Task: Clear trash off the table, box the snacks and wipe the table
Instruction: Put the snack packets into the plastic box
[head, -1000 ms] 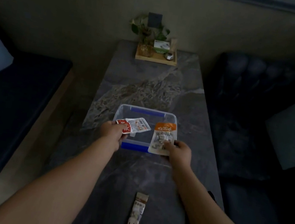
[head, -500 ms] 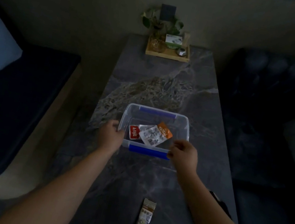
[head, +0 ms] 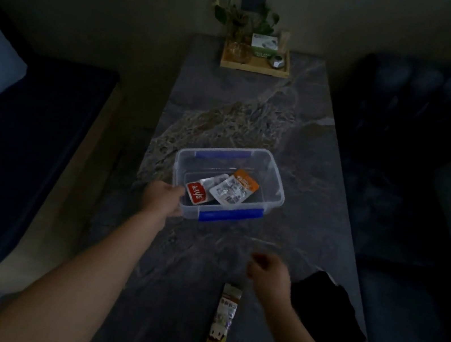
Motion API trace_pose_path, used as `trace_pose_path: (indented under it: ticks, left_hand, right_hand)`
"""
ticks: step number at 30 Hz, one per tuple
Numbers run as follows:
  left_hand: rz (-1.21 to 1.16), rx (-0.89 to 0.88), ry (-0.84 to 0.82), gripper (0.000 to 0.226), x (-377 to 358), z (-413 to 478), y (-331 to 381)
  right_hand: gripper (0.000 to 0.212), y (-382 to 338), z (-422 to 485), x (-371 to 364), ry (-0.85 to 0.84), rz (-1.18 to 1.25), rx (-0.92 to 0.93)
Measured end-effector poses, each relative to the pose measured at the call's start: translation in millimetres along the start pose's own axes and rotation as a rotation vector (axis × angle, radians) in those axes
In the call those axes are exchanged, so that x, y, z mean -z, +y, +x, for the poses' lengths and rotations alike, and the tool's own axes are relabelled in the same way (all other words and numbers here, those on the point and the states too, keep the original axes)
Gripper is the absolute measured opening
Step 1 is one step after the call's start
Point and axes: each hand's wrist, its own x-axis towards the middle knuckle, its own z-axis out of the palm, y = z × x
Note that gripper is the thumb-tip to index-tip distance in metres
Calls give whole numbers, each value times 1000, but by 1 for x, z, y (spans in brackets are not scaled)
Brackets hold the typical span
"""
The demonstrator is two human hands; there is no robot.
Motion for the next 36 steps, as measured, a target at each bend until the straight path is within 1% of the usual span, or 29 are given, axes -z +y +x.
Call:
trace_pose_path:
  ticks: [2, 5, 7, 10, 13, 16, 19, 21, 23, 24, 25, 26, 27, 28, 30, 31, 33, 36]
  left_hand:
    - [-135, 50, -9, 14, 12, -6, -14]
    - [-251, 117, -28, 14, 23, -18, -34]
    - [-334, 167, -61, 14, 24, -27, -42]
    - [-431, 234, -98, 15, 17, -40, -48]
    - [-443, 277, -127, 18, 9, -51, -52]
    - [-430, 264, -186, 19, 8, -59, -57]
    - [-362, 278, -237, 30, 16, -62, -59]
    - [-329, 272, -200, 30, 26, -57, -58]
    - [-343, 215, -93, 29, 38, -46, -53]
    - [-355, 171, -40, 36, 43, -39, -48]
    - [-364, 130, -5, 51, 48, -32, -42]
    - [-363, 103, 5, 66, 52, -26, -36]
    - [-343, 84, -6, 73, 54, -22, -30]
    - [-307, 67, -22, 71, 53, -19, -25]
    - [-211, 37, -54, 53, 49, -17, -21]
    - [-197, 29, -56, 46, 46, -17, -21]
    - [-237, 48, -51, 39, 41, -18, -23]
    - [-303, 93, -101, 29, 31, -25, -27]
  right_hand:
    - [21, 18, -17, -7, -51, -131, 17]
    - [20, 30, -42, -13, -20, -279, 106]
    - [19, 32, -54, -16, -3, -332, 159]
    - [21, 36, -68, -16, 6, -380, 169]
    - [26, 41, -72, -17, 38, -422, 128]
    - [49, 40, -74, -22, 22, -428, 89]
    - [71, 42, -76, -29, -20, -491, 103]
    - [76, 43, -76, -30, -36, -556, 117]
    - [73, 44, -76, -29, -49, -574, 104]
    - [68, 44, -75, -28, -48, -563, 97]
    - [61, 44, -74, -27, -37, -547, 93]
    - [51, 44, -74, -26, -22, -529, 90]
    - [40, 43, -73, -24, -7, -499, 81]
    - [30, 42, -73, -22, 12, -450, 66]
    - [16, 40, -70, -18, 47, -308, 40]
    - [14, 38, -68, -17, 58, -226, 34]
    - [14, 33, -60, -13, 68, -48, 17]
    - [9, 17, -40, -6, 55, 361, -70]
